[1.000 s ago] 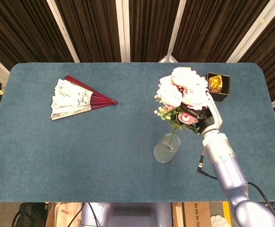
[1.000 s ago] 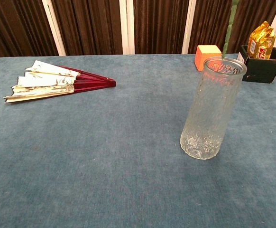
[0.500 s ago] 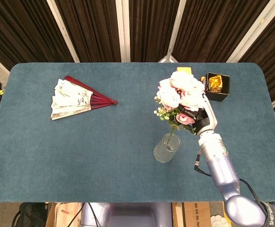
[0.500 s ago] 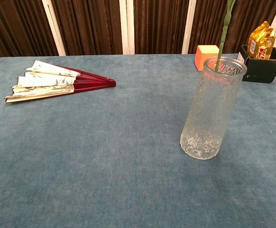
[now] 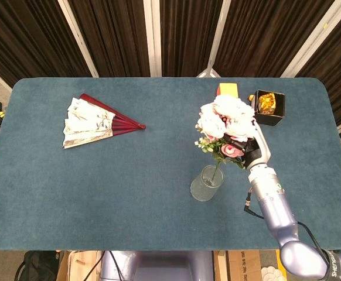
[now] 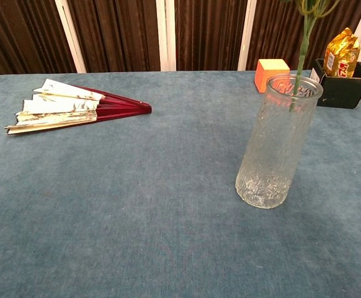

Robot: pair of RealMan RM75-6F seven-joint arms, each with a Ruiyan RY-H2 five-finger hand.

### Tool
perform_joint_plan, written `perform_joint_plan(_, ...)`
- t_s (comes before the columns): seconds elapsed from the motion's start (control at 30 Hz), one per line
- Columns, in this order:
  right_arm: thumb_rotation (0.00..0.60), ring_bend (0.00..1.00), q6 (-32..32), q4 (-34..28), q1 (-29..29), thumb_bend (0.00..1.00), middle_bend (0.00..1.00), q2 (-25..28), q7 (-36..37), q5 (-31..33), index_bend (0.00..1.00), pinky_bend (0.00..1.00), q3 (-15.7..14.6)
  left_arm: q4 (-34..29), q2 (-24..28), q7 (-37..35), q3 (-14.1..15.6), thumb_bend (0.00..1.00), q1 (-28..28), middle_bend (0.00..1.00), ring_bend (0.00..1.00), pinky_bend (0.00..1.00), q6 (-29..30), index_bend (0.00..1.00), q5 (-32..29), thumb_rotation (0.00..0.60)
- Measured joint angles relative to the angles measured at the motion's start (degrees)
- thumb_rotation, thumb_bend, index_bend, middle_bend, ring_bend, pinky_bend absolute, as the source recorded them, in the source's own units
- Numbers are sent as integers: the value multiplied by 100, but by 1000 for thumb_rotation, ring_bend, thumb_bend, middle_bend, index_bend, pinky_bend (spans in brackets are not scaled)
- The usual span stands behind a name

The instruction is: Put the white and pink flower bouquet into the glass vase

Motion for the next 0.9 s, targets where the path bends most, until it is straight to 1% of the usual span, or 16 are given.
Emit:
perform_joint_plan(0.17, 600, 502, -104, 47, -75, 525, 571, -58, 49, -137, 679, 137, -110, -6, -14, 47, -1, 249, -7, 0, 0, 30, -6, 116, -8, 600)
perform_joint_plan(0.37, 600, 495, -257, 120, -147, 526, 571, -213, 99, -399, 680, 137, -310, -20, -34, 117, 4, 250, -17, 0, 0, 30, -9, 116, -9, 600)
perform_joint_plan(0.53, 600, 470, -357, 246, -194, 525, 567, -344, 173, -570, 680, 137, -414, -23, -36, 129, -3, 249, -12, 0, 0, 30, -1, 116, -27, 600)
perform_joint_plan(0.73, 600, 410, -518, 326, -280, 526, 513, -417, 234, -889, 672, 114, -536, -30, -40, 156, 5, 249, -20, 0, 0, 30, -16, 116, -21, 600)
perform_joint_plan(0.9, 600, 344, -778, 386, -400, 524, 435, -416, 333, -1245, 577, 85, -642, -35, -35, 155, 3, 250, -14, 0, 0, 30, -14, 117, -35, 600)
